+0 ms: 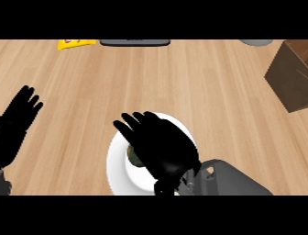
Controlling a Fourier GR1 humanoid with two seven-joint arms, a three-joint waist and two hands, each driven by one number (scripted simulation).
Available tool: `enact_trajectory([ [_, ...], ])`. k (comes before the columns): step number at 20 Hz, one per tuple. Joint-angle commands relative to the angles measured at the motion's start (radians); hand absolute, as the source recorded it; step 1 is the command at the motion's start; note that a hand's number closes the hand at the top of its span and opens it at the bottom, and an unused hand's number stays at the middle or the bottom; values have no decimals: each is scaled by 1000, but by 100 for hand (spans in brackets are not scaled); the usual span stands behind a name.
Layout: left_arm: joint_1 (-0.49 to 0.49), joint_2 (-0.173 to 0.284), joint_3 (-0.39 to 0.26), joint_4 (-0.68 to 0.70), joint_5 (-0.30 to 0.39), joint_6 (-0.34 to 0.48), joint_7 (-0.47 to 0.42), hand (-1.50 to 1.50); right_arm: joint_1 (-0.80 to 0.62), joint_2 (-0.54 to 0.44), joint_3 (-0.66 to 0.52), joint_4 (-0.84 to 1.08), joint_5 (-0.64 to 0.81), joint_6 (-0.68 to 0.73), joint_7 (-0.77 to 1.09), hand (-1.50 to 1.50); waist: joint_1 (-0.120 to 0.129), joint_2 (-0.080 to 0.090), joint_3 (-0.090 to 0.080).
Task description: Pick the squash from the plate and place it in the cardboard box
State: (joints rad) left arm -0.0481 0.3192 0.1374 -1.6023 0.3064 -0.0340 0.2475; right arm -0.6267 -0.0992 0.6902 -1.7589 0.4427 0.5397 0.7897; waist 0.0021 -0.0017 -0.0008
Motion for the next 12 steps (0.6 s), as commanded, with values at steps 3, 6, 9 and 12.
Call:
enact_trajectory([
  [3,36,-14,0,-81,-2,-1,47,0,-44,67,-57,116,34,101,22,-150,6,1,1],
  [6,21,-23,9,-48,-40,-1,6,0,-8,62,-68,98,68,130,-10,-150,3,1,1],
  [9,31,-32,29,-13,-22,-43,-19,0,90,90,-21,20,111,133,10,-150,0,1,1],
  [12,46,-34,35,-71,-23,-39,24,0,119,79,-23,81,184,71,-127,-150,2,1,1],
])
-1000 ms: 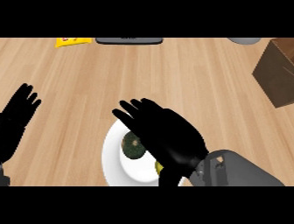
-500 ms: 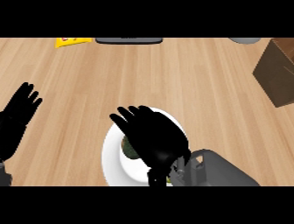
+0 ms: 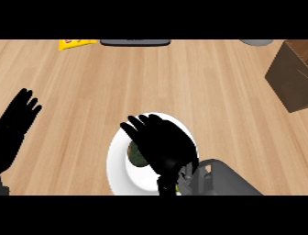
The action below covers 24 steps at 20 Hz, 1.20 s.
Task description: Pick the squash from the plate and place it in the cardboard box
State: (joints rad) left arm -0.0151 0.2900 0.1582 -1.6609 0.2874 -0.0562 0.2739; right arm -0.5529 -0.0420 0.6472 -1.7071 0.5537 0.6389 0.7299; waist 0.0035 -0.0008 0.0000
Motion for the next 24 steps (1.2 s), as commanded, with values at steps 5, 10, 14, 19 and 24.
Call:
enact_trajectory([
  [5,-59,9,35,11,-8,-2,58,0,10,24,-38,38,85,0,-119,-150,-1,0,0],
  [10,-22,-15,41,-10,-9,-25,28,0,-19,42,35,85,114,-27,-97,-150,1,0,0],
  [14,-1,-39,26,-5,-31,-33,-4,0,8,42,146,172,151,-166,-99,-150,5,0,0],
  [19,-63,-26,54,79,-36,-46,-9,0,-74,42,131,158,58,-104,18,-150,3,1,0],
  [24,36,-92,1,29,-87,-45,-73,0,-121,42,91,203,62,-94,13,-150,5,0,0],
])
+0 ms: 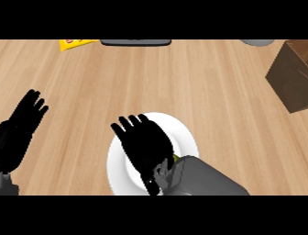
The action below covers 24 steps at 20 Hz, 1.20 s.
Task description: Pick the squash from the plate and place it in the cardboard box
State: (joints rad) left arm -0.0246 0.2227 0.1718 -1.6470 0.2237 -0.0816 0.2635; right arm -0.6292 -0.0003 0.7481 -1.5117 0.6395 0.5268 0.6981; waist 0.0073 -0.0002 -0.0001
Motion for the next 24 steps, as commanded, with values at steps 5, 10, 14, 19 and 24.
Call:
enact_trajectory([
  [5,-61,-11,13,8,-19,31,41,0,-30,0,61,69,-18,-56,43,-150,-1,0,0],
  [10,-37,-15,12,-34,-6,16,72,0,52,-8,7,71,82,13,-53,-150,-5,0,0],
  [14,0,-21,10,-15,-35,-8,12,0,9,0,67,76,22,-16,3,-150,0,0,0],
  [19,-52,-6,25,1,-11,-23,44,0,10,0,130,207,47,-129,-31,-150,2,1,0],
  [24,9,-4,53,-25,-7,-37,30,0,-40,0,70,244,12,-107,-64,-150,4,1,0],
])
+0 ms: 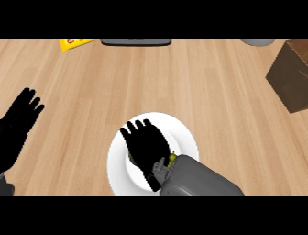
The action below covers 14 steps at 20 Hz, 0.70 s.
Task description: Pick the squash from the plate and place it in the cardboard box
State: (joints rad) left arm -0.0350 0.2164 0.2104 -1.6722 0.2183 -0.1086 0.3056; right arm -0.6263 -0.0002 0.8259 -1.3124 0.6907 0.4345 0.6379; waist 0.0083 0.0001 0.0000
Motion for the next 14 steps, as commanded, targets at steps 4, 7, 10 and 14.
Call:
enact_trajectory([
  [4,-58,17,30,22,16,5,44,0,32,0,-21,21,51,-8,-50,-150,-5,0,0],
  [7,-8,-8,-6,-28,-4,-4,32,0,-82,0,5,171,-35,-126,-82,150,9,1,0],
  [10,-9,-4,14,17,-6,-14,-10,0,21,-64,-23,34,58,-96,-210,150,-6,0,0],
  [14,65,-58,-42,-82,-45,13,11,0,-24,0,24,58,52,-111,-132,150,3,-1,0],
])
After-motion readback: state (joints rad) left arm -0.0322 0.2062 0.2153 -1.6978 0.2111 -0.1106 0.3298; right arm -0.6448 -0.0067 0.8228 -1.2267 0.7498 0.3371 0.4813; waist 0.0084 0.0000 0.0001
